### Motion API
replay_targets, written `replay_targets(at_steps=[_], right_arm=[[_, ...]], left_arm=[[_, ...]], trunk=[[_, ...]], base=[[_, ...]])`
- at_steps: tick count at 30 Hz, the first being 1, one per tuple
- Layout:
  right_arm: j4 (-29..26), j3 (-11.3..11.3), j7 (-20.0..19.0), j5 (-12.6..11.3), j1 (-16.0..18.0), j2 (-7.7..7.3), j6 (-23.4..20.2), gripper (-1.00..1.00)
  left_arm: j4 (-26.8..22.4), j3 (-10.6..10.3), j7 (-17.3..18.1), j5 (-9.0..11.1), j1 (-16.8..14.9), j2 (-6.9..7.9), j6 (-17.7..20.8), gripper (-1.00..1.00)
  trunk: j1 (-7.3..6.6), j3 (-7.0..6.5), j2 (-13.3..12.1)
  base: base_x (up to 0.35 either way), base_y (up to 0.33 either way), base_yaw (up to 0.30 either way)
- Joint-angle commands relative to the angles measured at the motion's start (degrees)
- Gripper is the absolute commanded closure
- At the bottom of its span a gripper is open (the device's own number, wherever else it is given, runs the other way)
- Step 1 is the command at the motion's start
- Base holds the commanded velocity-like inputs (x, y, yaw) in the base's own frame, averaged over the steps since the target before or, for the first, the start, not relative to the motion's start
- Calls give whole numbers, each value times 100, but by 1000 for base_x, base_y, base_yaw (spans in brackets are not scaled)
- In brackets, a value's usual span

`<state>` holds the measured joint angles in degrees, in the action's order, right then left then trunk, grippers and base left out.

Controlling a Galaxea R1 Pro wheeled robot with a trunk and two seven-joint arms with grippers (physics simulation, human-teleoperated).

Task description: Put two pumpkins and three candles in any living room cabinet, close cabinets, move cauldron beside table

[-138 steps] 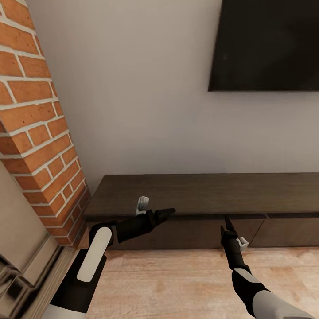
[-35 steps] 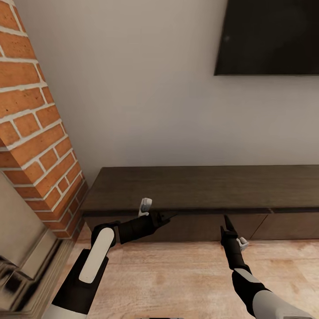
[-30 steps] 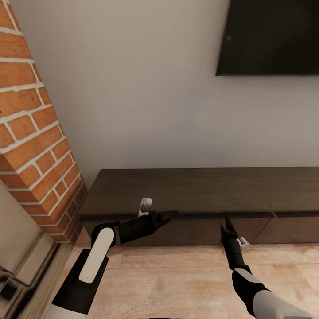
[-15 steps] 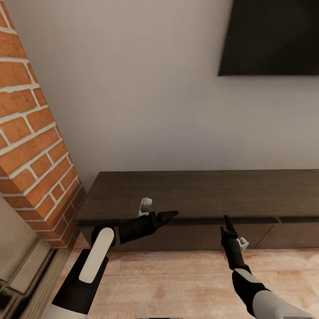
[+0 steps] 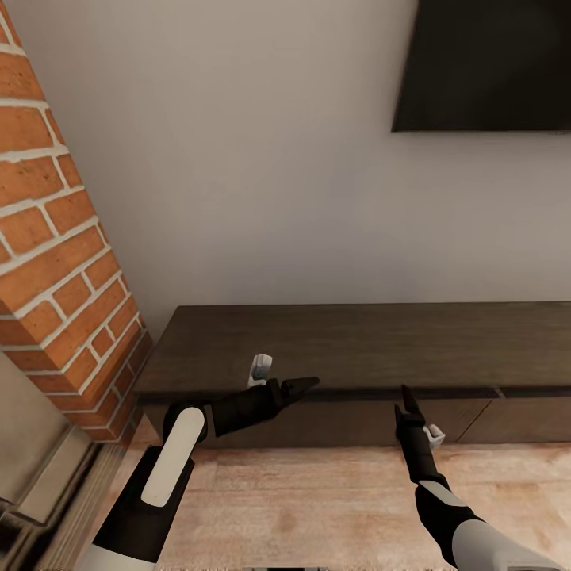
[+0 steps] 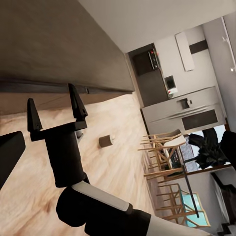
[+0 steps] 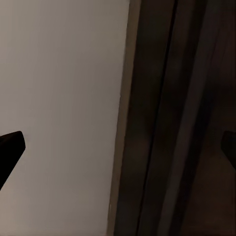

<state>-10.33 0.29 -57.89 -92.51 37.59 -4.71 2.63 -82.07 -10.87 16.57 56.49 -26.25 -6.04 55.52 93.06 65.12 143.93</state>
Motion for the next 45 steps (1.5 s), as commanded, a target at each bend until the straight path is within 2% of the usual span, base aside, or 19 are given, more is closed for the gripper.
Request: replay_targets(at_steps=[1,4,18,20,24,29,36,45], right_arm=[[4,3,-12,5,3,1,27,-100],[3,5,-12,5,3,3,27,-100],[2,1,-12,3,3,-3,35,-100],[-1,-1,109,4,3,-4,36,-100],[-27,4,641,28,3,-4,75,-100],[-45,-1,833,135,3,3,101,-100],[-55,-2,832,170,3,5,106,-100],[-51,-1,582,171,3,6,106,-100]], left_arm=[[0,6,39,-32,-3,-3,20,-100],[-1,6,39,-32,-4,-3,20,-100],[-1,6,39,-33,-3,-3,20,-100],[-2,6,39,-33,-3,-3,20,-100],[-2,6,42,-33,-3,-3,20,-100],[-2,6,47,-27,-3,-3,20,-100],[-2,6,42,-26,-3,-3,20,-100],[-2,6,39,-32,-3,-3,20,-100]], trunk=[[1,28,4],[9,94,8],[9,94,8],[14,138,10],[24,227,16],[24,227,16],[24,227,16],[24,227,16]], base=[[0,0,0],[0,0,0],[0,0,0],[0,0,0],[0,0,0],[0,0,0],[0,0,0],[0,0,0]])
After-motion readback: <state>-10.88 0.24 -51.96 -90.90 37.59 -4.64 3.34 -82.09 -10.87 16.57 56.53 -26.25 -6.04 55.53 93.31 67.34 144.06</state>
